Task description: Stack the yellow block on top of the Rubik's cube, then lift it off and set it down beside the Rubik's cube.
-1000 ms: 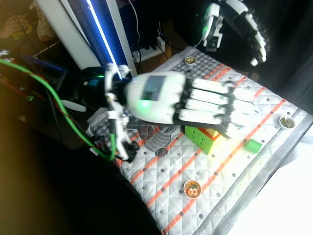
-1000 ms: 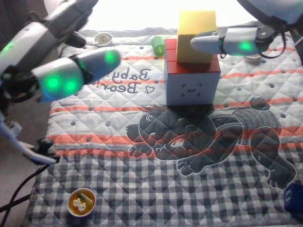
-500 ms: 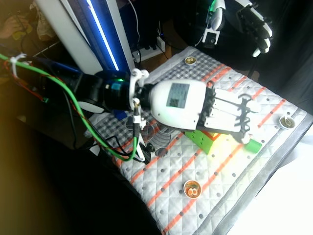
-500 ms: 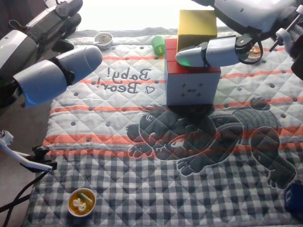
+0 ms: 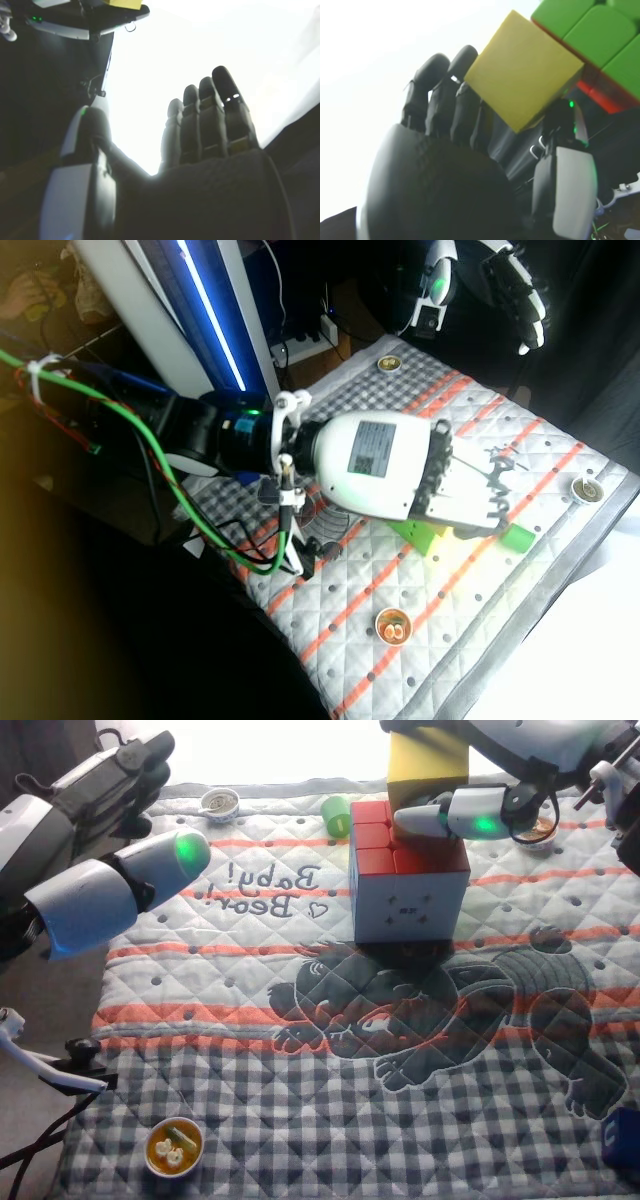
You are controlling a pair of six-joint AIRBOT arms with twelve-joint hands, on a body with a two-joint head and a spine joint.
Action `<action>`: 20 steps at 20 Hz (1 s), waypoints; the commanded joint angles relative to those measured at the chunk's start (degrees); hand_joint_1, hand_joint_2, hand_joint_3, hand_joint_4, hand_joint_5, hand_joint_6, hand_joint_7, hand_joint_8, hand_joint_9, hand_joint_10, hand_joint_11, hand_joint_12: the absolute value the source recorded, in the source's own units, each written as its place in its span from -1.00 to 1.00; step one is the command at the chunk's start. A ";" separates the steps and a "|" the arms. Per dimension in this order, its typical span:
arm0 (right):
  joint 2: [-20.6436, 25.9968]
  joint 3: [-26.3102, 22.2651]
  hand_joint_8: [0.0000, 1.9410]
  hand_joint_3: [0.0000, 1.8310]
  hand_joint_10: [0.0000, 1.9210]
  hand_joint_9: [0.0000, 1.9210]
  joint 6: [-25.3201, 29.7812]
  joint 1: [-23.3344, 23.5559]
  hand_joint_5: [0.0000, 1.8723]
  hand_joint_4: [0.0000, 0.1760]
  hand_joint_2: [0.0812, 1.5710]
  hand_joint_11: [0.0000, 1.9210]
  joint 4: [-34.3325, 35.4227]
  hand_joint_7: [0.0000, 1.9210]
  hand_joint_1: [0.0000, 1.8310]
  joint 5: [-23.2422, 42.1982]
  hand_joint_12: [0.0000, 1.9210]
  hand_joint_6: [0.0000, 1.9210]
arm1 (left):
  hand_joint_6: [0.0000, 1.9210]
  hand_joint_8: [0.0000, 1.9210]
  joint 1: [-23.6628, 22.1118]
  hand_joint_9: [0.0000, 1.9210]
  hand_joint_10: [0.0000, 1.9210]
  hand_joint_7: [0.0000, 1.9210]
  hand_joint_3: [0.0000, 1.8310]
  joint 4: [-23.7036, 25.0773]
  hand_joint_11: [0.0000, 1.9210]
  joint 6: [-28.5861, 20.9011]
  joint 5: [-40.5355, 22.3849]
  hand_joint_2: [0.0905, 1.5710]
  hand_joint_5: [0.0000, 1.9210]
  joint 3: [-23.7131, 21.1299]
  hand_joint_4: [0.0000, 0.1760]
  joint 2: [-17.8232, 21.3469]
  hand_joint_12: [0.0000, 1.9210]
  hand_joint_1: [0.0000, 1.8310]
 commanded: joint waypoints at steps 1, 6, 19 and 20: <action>0.00 0.58 0.44 -1.00 0.32 -0.52 -0.49 0.83 -0.10 -1.00 0.55 -0.81 -0.53 -0.31 0.29 5.33 0.86 0.35 | -0.99 -0.99 -0.32 -0.71 -0.92 -0.69 -0.99 1.82 -1.00 -0.85 7.59 0.48 -0.76 -0.09 -0.58 0.22 0.15 -0.40; 0.98 -1.43 0.58 -1.00 0.79 -0.37 0.23 1.07 -0.11 -1.00 0.53 -0.47 -0.66 -0.20 0.31 8.10 1.00 0.14 | -1.00 -1.00 0.38 -0.72 -0.94 -0.68 -1.00 1.30 -1.00 -1.15 8.30 0.49 -0.75 -0.23 -0.74 0.27 0.10 -0.43; 15.66 -17.10 0.39 -1.00 0.68 -0.22 3.33 -9.94 -0.05 -1.00 0.47 -0.33 -8.58 -0.11 0.32 25.36 1.00 0.14 | -0.99 -1.00 6.02 -0.72 -0.99 -0.70 -1.00 -1.89 -1.00 -2.78 13.66 0.44 -0.70 -2.56 -0.20 2.19 -0.04 -0.41; 16.49 -18.13 0.37 -1.00 0.66 -0.16 3.33 -11.46 -0.04 -1.00 0.46 -0.28 -8.78 -0.07 0.34 26.28 1.00 0.09 | -1.00 -1.00 6.74 -0.73 -1.00 -0.71 -1.00 -2.08 -1.00 -3.61 14.26 0.45 -0.71 -2.60 -0.19 2.25 -0.05 -0.43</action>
